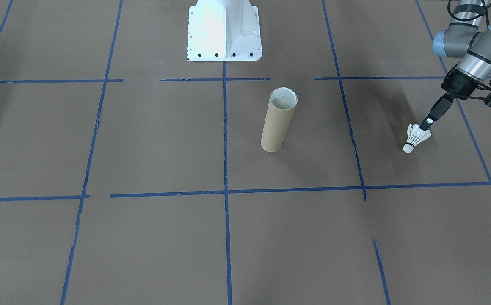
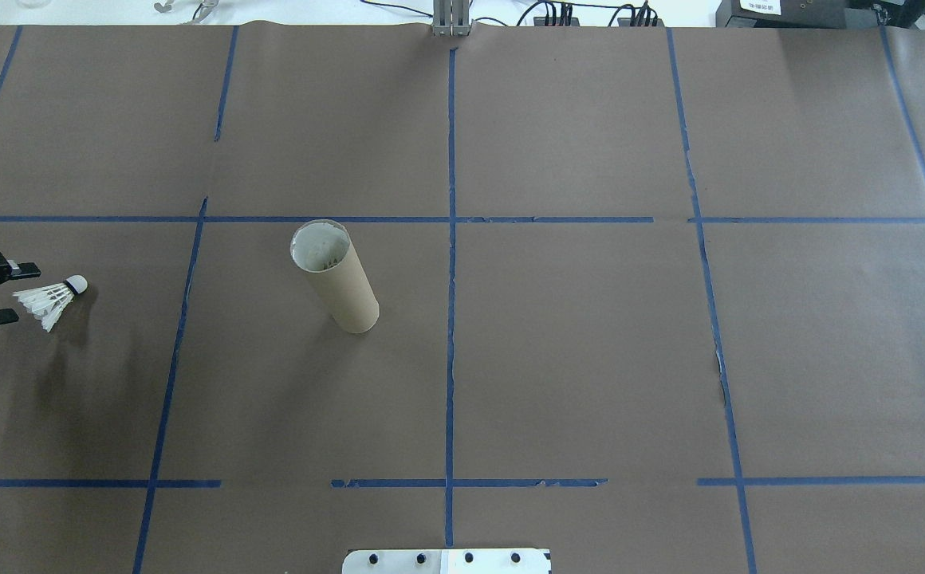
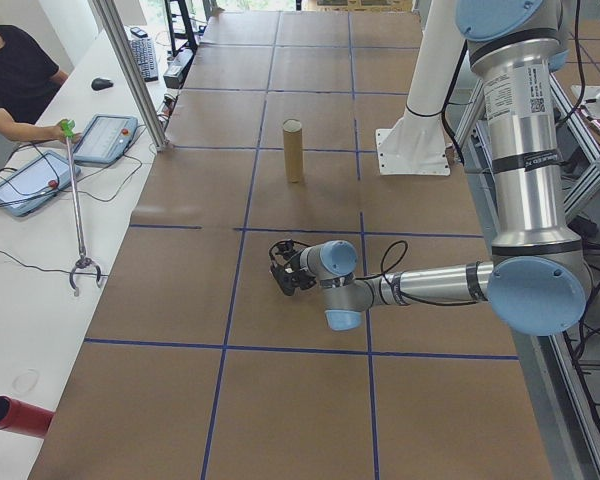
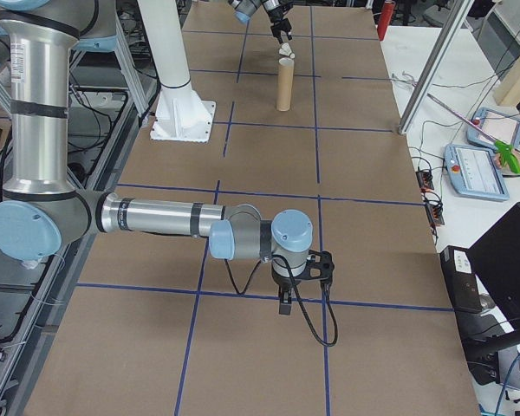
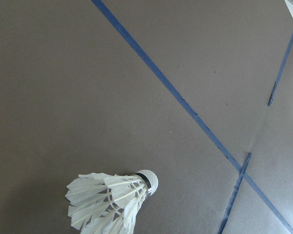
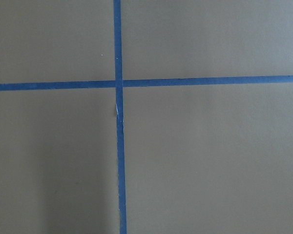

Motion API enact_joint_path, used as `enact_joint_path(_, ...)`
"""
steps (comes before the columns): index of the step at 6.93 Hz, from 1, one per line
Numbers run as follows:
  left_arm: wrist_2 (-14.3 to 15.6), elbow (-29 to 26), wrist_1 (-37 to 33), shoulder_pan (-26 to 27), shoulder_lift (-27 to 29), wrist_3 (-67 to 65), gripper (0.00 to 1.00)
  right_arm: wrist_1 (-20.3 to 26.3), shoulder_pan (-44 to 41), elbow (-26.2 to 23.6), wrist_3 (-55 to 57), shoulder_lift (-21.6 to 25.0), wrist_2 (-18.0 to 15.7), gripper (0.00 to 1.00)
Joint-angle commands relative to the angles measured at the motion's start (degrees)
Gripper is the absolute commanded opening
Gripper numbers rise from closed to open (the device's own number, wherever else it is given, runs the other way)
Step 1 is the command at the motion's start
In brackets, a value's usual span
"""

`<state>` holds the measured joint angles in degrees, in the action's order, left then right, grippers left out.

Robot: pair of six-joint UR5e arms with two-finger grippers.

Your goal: Collect badminton balls into bucket

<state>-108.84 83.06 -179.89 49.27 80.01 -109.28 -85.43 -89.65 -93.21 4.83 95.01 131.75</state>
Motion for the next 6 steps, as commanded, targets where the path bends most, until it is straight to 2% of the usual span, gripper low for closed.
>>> enact_joint_path(1, 0.3, -2.1, 0.2, -0.6, 2.9, -0.1, 0.96, 0.0, 0.0, 0.0, 0.0, 0.0, 0.0, 1.00)
enact_joint_path(2, 0.4, -2.2, 0.4, -0.7, 3.6, 0.0, 0.75, 0.0, 0.0, 0.0, 0.0, 0.0, 0.0, 1.00)
enact_joint_path(4, 0.3, -2.4, 0.2, -0.8, 3.7, 0.7, 0.02, 0.0, 0.0, 0.0, 0.0, 0.0, 0.0, 1.00)
enact_joint_path(6, -1.1, -1.4, 0.1, -0.8, 3.6, 1.0, 0.00, 0.0, 0.0, 0.0, 0.0, 0.0, 0.0, 1.00)
